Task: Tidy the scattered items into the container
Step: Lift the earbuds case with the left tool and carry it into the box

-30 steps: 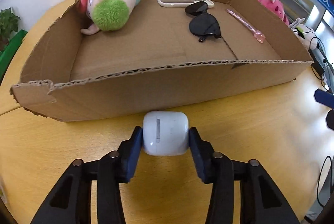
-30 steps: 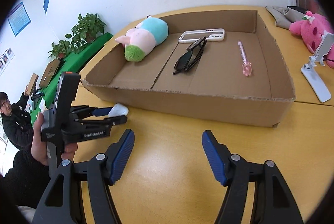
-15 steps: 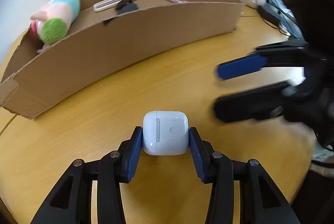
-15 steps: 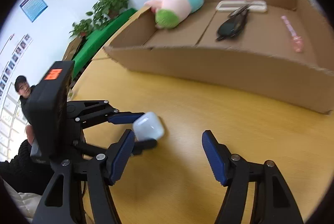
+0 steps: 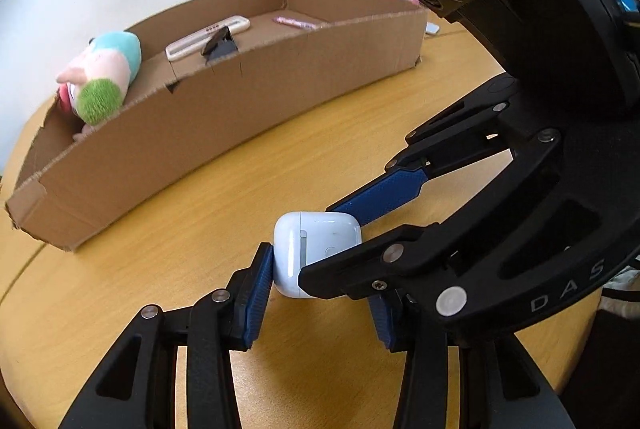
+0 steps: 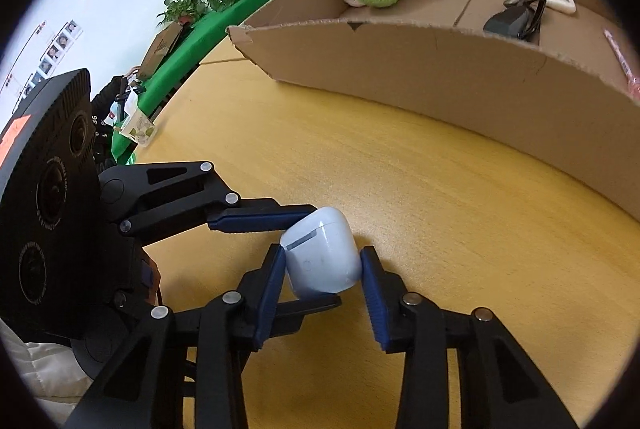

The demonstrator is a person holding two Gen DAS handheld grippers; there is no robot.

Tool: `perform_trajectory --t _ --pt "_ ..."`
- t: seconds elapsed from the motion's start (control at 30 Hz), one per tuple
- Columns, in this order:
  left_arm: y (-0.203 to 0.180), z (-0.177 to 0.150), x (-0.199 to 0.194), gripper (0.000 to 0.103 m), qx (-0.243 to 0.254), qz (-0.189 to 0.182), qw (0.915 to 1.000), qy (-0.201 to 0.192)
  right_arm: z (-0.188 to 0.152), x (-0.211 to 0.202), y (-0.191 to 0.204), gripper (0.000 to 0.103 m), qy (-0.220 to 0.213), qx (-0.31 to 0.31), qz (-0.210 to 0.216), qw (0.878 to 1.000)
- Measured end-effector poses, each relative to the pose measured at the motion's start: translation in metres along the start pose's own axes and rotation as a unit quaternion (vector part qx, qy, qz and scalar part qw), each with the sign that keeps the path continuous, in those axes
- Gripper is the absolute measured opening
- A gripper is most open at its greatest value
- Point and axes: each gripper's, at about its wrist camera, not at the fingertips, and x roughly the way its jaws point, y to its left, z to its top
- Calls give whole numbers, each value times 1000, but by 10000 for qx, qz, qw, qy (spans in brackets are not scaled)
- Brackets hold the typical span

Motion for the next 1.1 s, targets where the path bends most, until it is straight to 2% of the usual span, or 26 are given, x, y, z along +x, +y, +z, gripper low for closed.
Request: perform_trajectory --t 0.03,0.07,0.4,0.7,0.9,1.1 --pt "1 1 -2 47 -7 47 10000 -14 1 -5 1 29 -72 -26 -25 10000" --pt "1 3 -4 47 7 69 10000 -51 6 -10 0 27 -153 -29 -28 9999" --pt "12 34 -37 47 21 368 9982 -466 37 -44 6 26 -592 -364 -187 9974" --pt "57 87 -60 47 121 785 9930 -876 106 -71 18 26 -945 -921 -347 9907" --pt "100 114 -66 47 -4 1044 9907 -871 160 -69 19 26 -908 -1062 -245 9899" --pt "152 121 -58 47 -448 1009 9924 -539 209 -40 19 26 -548 -1126 -100 9921"
